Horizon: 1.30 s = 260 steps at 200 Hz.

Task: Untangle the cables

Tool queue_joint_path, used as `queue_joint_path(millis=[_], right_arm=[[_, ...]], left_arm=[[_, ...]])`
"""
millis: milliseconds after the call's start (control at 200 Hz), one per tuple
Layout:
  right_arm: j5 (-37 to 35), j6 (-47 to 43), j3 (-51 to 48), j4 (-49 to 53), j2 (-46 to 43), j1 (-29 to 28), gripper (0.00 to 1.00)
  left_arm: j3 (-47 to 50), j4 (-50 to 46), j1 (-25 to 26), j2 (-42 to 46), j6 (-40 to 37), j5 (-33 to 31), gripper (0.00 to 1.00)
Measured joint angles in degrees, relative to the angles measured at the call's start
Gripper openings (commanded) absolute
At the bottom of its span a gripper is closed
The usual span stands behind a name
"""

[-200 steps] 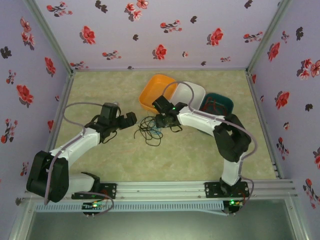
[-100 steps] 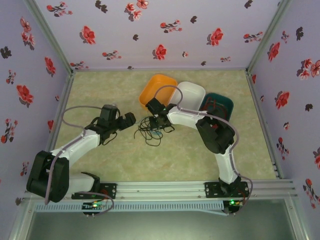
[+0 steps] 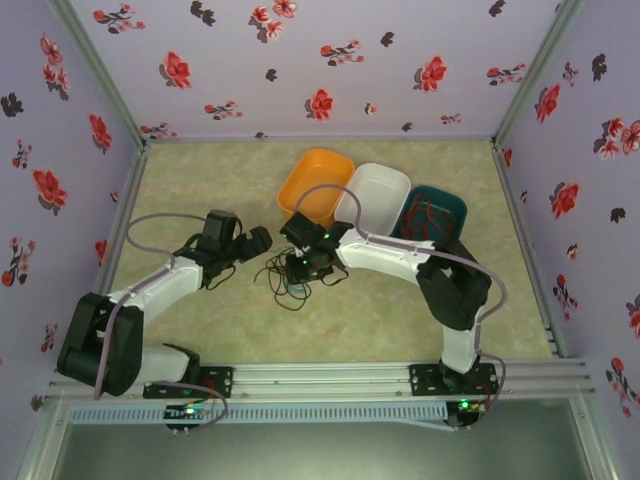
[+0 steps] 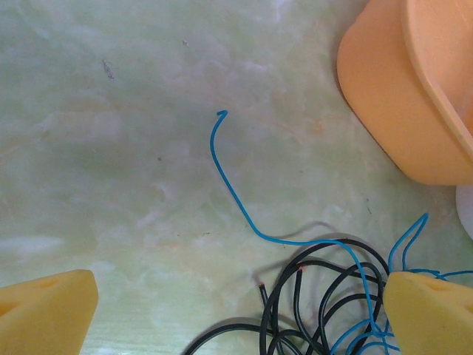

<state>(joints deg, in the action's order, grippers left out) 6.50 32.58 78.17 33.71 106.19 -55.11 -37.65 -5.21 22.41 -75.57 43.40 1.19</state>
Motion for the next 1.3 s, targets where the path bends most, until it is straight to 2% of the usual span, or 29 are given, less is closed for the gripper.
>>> queue_joint_path(millis=[200,475,790,1125,1300], right_arm=[[-9.64,0.04,3.8,4.35,-3.23,0.61,0.51],[-22.03,0.04,5.05,3.76,-0.98,4.98,0.55],[-26.25,3.56,9.94,4.17,7.63,6.1,0.7],[-27.5,8.35,11.61,3.45,12.87,6.1,0.72],[-27.06,8.66,11.89,3.04,14.99,6.1,0.69]], left_arm=[[0.0,0.07,0.0,0.35,-0.26,0.85,1.0],[3.56,2.64,0.04,2.05,-1.09,3.54,1.0],[8.76,6.49,1.01,3.67,-0.35,4.92,1.0],[10.01,9.46,1.7,3.67,0.7,5.07,1.0],[10.03,9.81,1.7,3.63,1.09,5.07,1.0]])
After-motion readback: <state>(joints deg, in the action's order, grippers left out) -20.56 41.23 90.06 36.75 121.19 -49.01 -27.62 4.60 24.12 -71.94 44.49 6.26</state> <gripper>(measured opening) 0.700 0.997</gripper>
